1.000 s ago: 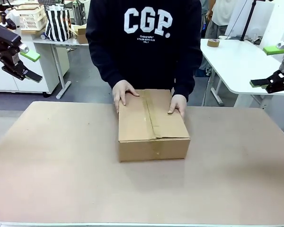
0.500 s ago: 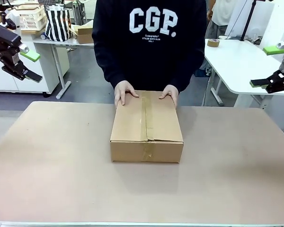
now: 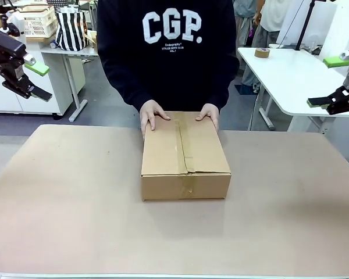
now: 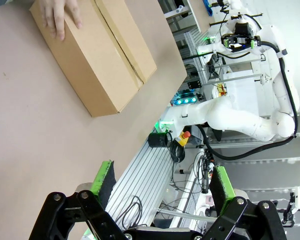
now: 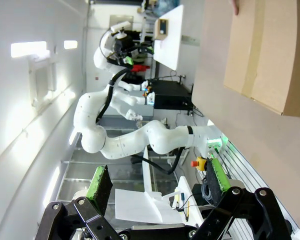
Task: Pack the gift set into the box.
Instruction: Press and hold the closed box until the human finishes sealing it.
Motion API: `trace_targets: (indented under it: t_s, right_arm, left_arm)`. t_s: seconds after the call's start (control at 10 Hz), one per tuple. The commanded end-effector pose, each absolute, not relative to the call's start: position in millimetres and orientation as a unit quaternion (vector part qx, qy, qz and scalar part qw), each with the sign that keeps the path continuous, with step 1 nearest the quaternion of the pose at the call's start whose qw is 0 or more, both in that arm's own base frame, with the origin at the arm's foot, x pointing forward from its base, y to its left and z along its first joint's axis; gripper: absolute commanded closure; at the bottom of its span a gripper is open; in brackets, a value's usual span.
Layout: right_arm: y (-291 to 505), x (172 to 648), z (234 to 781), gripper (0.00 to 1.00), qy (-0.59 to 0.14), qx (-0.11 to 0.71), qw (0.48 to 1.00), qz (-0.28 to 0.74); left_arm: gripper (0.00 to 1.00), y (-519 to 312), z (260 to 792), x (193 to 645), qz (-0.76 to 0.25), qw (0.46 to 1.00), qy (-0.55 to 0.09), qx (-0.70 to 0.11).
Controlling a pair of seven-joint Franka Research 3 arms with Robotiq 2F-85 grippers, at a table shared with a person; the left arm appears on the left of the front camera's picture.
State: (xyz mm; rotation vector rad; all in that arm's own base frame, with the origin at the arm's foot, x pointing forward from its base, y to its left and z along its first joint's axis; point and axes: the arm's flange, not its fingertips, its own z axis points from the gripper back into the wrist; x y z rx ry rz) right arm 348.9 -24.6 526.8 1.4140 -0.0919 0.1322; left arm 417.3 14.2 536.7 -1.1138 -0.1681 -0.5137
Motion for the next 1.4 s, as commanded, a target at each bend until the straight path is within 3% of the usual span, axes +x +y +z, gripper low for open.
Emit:
trace_targets:
  t_s: [0.0,0.8,0.9,1.0,1.3]
  right_arm:
    - [-25,349,530,0.0,-0.04,0.65,0.757,0.058]
    - [-25,349,527,0.0,-0.042,0.649,0.757,0.061]
    - [-15,367,526,0.0,-0.088,0.591,0.795,0.103]
    - [2,383,524,0.0,-0.113,0.562,0.794,0.202]
    - [54,424,518,0.0,-0.282,0.496,0.689,0.447]
  left_arm:
    - [0.0,15,537,416,-0.238,0.818,-0.077,-0.518]
    - [0.0,14,537,417,-0.241,0.814,-0.079,-0.522]
    - [0.0,-5,537,418,-0.286,0.815,-0.162,-0.476]
    - [0.0,-25,535,419,-0.355,0.794,-0.206,-0.449]
    - [0.0,-66,521,424,-0.457,0.695,-0.392,-0.394]
